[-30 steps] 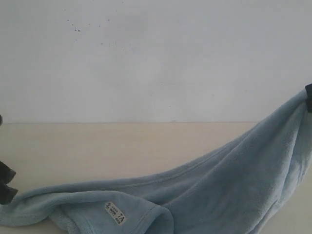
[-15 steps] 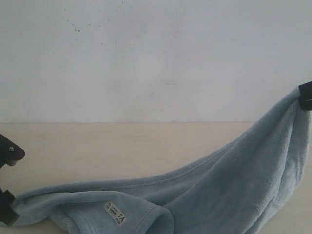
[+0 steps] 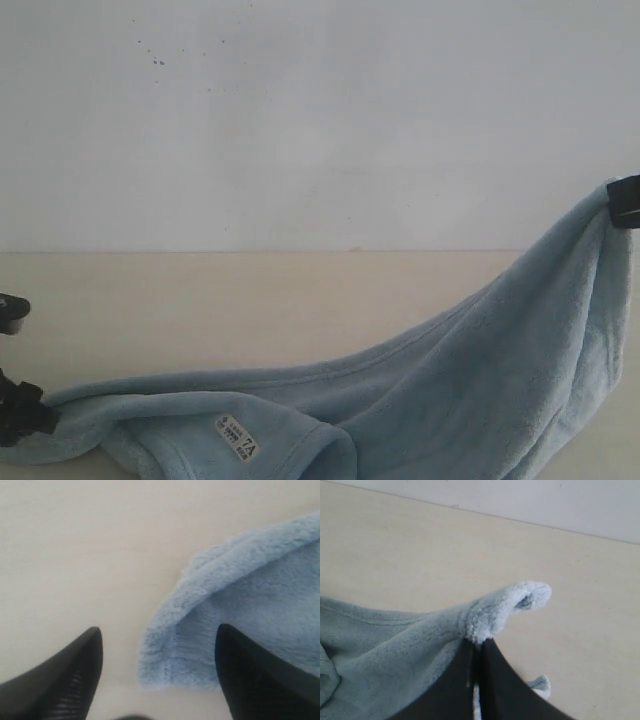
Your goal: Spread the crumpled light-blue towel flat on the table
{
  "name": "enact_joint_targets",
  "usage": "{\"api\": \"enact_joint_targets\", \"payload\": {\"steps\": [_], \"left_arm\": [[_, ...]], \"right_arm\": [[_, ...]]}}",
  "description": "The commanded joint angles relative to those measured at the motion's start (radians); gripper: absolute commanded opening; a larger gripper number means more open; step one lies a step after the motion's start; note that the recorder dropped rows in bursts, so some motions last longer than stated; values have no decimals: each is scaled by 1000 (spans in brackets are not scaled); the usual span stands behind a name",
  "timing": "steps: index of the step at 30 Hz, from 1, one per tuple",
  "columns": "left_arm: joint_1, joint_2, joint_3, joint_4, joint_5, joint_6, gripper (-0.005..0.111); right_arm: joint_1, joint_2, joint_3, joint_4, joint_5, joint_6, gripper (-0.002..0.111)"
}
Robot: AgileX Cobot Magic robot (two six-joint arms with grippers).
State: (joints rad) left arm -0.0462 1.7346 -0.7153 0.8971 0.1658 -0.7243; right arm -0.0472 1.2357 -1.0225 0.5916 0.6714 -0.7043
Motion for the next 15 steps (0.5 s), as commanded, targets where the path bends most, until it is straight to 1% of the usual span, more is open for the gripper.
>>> {"api": "enact_joint_targets", "payload": {"steps": [1,5,8,15], "left_arm": [[48,1,-6,-26,-54,-23,61],[48,5,-6,-26,-84,-23,61],[48,20,-6,-52,-79,-23,61],[48,77,-6,-52,-99,-23,61]], "right_arm": [[0,-2,2,7,-4,-12,0],[0,-2,2,7,-4,-12,0],[0,-2,2,7,-4,-12,0],[0,-2,2,7,-4,-21,0]]}}
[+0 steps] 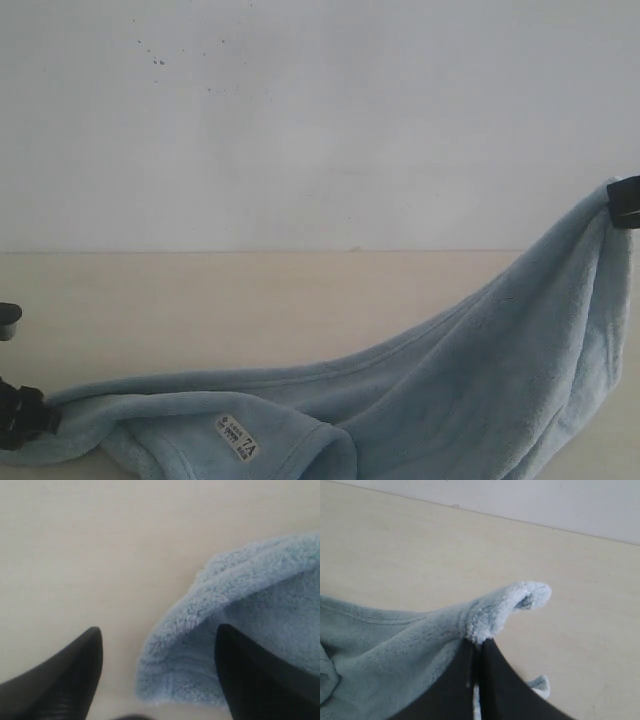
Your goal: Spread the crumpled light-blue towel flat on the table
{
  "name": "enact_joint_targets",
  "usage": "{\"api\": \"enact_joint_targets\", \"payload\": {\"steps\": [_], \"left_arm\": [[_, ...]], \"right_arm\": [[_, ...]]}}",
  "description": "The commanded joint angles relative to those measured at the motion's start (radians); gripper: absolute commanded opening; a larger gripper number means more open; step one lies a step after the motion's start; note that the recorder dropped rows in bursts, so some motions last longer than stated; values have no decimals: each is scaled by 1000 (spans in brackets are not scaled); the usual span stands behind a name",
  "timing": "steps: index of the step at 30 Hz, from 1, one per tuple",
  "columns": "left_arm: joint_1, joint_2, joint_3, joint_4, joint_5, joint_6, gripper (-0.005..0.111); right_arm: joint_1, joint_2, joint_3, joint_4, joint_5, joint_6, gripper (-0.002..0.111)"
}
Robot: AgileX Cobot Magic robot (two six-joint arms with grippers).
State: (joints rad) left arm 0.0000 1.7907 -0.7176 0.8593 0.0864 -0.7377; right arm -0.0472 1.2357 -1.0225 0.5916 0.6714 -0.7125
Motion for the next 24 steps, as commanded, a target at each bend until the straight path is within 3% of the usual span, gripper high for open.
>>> {"api": "enact_joint_targets", "payload": {"steps": [1,9,12,14,15,24], "left_arm": [[2,26,-4,-14,-20,-10,61],[0,89,-4,-40,-45,-10,51],[-1,100,-4,-40,-45,-32,31],[-1,103,-4,-54,-39,-34,9],[-1,103,-4,-56,-34,-31,5],[-1,-21,-4,-56,101,-29,4]], "right_arm": [[0,-2,2,7,-4,-12,0],[0,-2,2,7,-8,-19,0],[0,-2,2,7,-8,-19,0],[0,-2,2,7,-8,-19,0],[0,-2,2,7,-8,-19,0],[-2,-7,2,-16,-33,-8,0]]}}
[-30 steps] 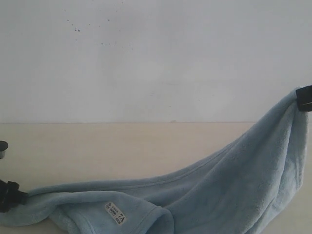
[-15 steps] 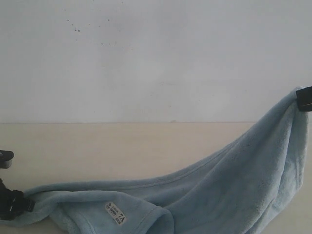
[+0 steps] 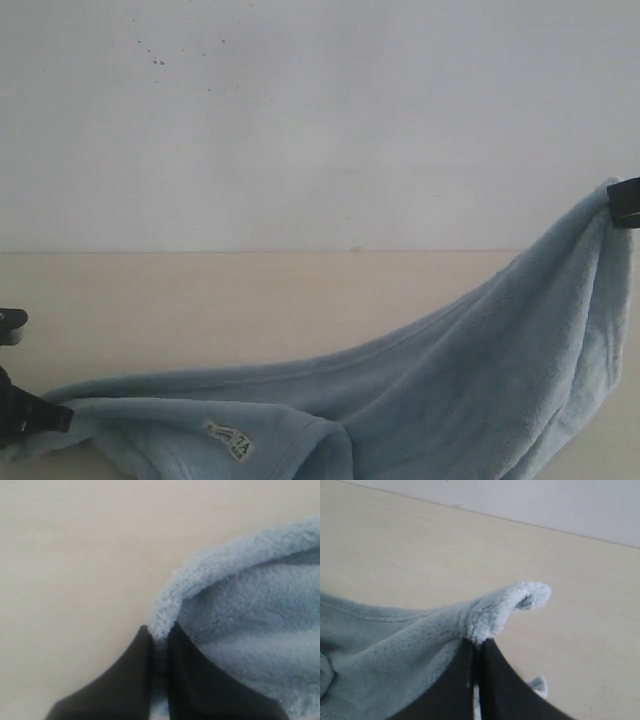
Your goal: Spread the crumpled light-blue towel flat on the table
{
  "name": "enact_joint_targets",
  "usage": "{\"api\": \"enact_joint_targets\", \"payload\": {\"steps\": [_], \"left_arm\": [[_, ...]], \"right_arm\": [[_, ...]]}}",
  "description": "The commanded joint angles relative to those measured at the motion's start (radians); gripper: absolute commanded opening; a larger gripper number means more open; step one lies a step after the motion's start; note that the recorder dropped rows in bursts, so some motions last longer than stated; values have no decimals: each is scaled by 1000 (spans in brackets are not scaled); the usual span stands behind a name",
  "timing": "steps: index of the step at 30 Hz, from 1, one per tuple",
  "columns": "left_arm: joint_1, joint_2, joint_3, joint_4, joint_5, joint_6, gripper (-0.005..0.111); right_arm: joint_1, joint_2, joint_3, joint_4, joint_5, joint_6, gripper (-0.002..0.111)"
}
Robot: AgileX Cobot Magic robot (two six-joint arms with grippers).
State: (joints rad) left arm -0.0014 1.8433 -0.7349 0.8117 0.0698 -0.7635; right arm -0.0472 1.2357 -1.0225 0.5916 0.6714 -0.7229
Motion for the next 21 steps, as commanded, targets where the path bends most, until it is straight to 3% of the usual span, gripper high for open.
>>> {"api": "enact_joint_targets", "payload": {"steps": [1,12,21], "left_arm": [[1,-106,14,-8,118,-3,4],[-4,-578,14,-4,205,114,4],[-111,-881,14,-4,417,314,4]], "right_arm": [[-2,-7,2,-33,-38,13,0],[-2,-28,2,-97,-76,59,0],[-2,-135,2,-235,-51,178,0]]}}
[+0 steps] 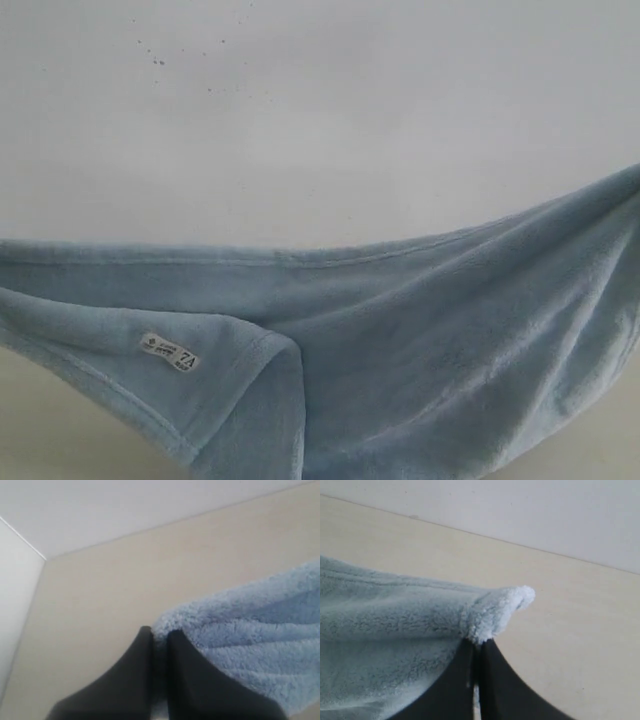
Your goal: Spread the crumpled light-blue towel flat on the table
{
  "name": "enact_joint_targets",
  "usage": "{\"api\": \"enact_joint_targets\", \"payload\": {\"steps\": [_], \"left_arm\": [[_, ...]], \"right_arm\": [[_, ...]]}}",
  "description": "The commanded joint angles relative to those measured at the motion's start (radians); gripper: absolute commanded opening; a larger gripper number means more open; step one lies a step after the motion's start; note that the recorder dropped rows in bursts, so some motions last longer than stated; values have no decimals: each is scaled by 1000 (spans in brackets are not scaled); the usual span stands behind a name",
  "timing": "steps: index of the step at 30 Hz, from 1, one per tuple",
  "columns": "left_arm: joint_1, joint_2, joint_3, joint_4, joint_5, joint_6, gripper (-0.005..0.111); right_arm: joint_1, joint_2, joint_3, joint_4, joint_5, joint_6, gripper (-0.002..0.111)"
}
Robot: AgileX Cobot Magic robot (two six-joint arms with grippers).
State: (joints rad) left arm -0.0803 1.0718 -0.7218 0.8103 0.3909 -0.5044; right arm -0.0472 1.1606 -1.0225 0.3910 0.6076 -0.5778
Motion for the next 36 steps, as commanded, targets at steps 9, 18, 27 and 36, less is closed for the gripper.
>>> {"api": "enact_joint_targets", "payload": {"steps": [9,18,27,36], "left_arm": [[-114,-359,0,115,185,58,4],[-200,-472,0,316,319,51,4],[-212,-485,0,300,377,51,4],[-214,-643,0,149,478,242,4]], "right_arm": [[-2,-205,2,-90,60,109,0],[-2,-267,2,-362,56,335,0],[0,-302,2,-367,65,376,0],[5,-418,2,-376,172,388,0]]}}
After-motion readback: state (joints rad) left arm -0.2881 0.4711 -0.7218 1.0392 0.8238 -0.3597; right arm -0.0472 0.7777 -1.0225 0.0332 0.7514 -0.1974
